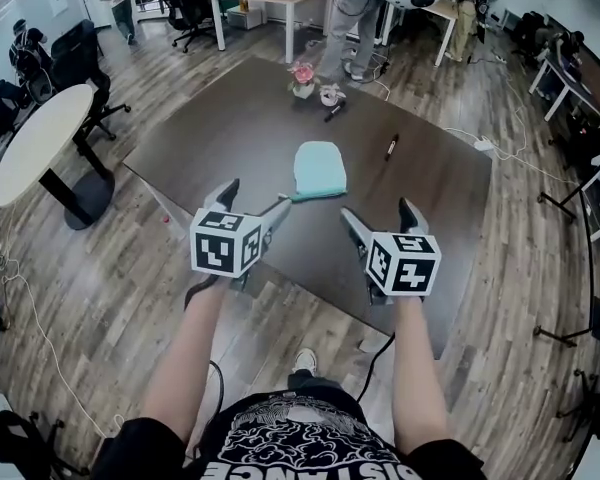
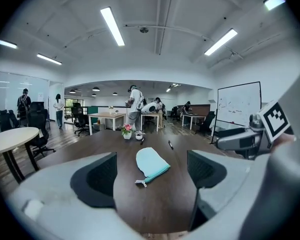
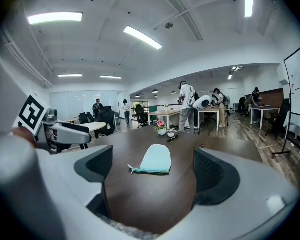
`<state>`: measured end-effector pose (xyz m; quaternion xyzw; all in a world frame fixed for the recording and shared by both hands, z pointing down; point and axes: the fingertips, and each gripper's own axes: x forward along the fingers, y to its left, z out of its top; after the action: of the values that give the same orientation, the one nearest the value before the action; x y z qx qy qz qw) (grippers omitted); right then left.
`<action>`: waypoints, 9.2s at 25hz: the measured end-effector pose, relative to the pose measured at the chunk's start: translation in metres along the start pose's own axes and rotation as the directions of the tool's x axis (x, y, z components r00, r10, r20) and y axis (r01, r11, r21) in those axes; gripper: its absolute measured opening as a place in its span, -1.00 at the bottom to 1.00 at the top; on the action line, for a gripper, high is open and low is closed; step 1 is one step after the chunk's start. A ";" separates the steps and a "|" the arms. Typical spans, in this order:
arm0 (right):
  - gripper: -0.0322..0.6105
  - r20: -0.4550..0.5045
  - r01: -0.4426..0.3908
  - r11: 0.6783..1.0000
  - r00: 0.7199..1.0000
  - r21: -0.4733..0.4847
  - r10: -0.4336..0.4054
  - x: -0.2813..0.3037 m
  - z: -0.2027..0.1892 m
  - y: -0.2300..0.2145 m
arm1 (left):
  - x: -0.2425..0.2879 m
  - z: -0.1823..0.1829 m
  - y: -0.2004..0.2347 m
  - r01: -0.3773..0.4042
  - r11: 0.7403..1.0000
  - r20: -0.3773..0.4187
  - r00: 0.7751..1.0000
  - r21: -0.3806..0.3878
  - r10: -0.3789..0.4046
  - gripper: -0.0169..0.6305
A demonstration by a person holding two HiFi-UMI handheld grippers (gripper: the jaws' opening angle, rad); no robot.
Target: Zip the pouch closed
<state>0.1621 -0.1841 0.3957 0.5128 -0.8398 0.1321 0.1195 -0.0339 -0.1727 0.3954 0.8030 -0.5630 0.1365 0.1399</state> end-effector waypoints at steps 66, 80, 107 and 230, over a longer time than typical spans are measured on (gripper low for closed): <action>0.48 -0.096 0.431 0.882 0.902 0.190 -0.420 0.128 -0.033 0.027 | 0.174 -0.054 0.059 0.650 0.721 -0.372 0.748 0.241 -0.550 0.42; 0.37 -0.148 0.443 0.870 0.896 0.216 -0.419 0.139 -0.072 0.035 | 0.192 -0.124 0.047 0.790 0.496 -0.606 0.602 0.360 -0.520 0.39; 0.31 -0.209 0.514 0.814 0.857 0.272 -0.471 0.138 -0.096 0.015 | 0.193 -0.175 0.042 0.924 0.263 -0.759 0.379 0.278 -0.529 -0.86; -0.88 -0.214 -0.259 0.941 0.928 0.218 0.304 0.184 -0.082 0.104 | 0.130 -0.091 0.040 0.752 0.638 -0.559 0.603 0.162 -0.569 -0.88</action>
<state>-0.0078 -0.2626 0.5238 0.3751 -0.8677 0.2878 0.1535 -0.0340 -0.2636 0.5312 0.9096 -0.1289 0.3653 0.1503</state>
